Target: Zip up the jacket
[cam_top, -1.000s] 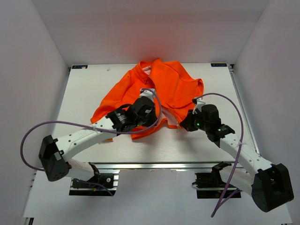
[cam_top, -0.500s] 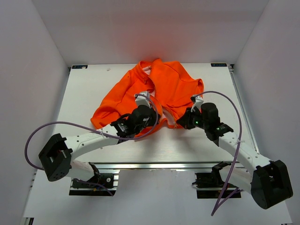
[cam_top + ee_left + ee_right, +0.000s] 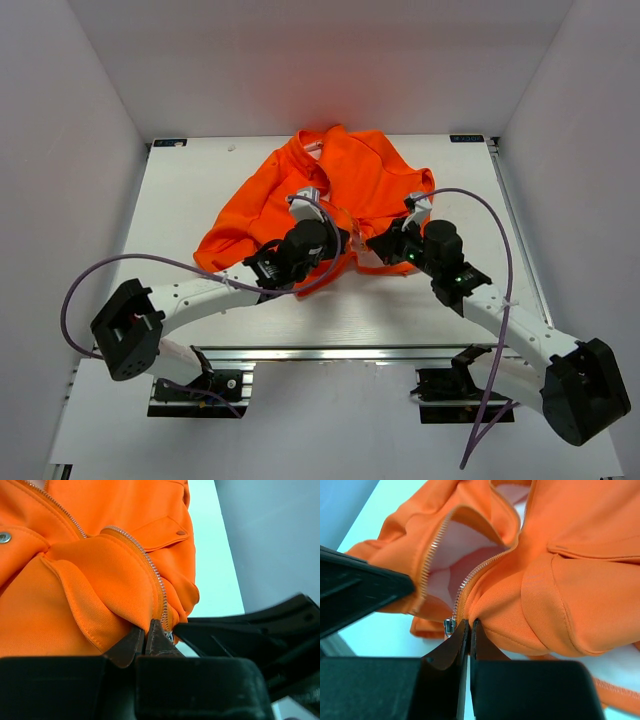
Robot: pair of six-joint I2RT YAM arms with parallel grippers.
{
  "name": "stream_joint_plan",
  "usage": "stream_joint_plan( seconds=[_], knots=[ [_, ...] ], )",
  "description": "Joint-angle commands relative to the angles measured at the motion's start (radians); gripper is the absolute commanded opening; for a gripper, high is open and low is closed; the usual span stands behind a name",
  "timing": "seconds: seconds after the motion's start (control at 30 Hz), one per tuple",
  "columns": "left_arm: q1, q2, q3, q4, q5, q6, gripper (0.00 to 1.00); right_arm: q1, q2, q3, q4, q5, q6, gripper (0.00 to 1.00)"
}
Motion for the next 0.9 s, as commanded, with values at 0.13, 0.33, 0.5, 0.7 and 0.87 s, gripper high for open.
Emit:
stream_joint_plan(
  seconds=[0.13, 0.33, 0.5, 0.7, 0.87],
  knots=[
    [-0.005, 0.003, 0.086, -0.041, -0.129, -0.125, 0.00, 0.081, -0.048, -0.012, 0.170, 0.158, -0.011, 0.00],
    [-0.014, 0.017, 0.101, -0.006, -0.156, -0.136, 0.00, 0.101, -0.056, -0.032, 0.205, 0.209, -0.011, 0.00],
    [-0.019, 0.031, 0.113, -0.001, -0.166, -0.134, 0.00, 0.111, -0.050, -0.018, 0.191, 0.224, -0.028, 0.00],
    [-0.030, 0.036, 0.121, 0.002, -0.190, -0.133, 0.00, 0.122, -0.038, -0.004, 0.184, 0.255, -0.030, 0.00],
    [-0.037, 0.074, 0.152, -0.016, -0.196, -0.133, 0.00, 0.127, -0.019, 0.008, 0.176, 0.235, -0.030, 0.00]
  ],
)
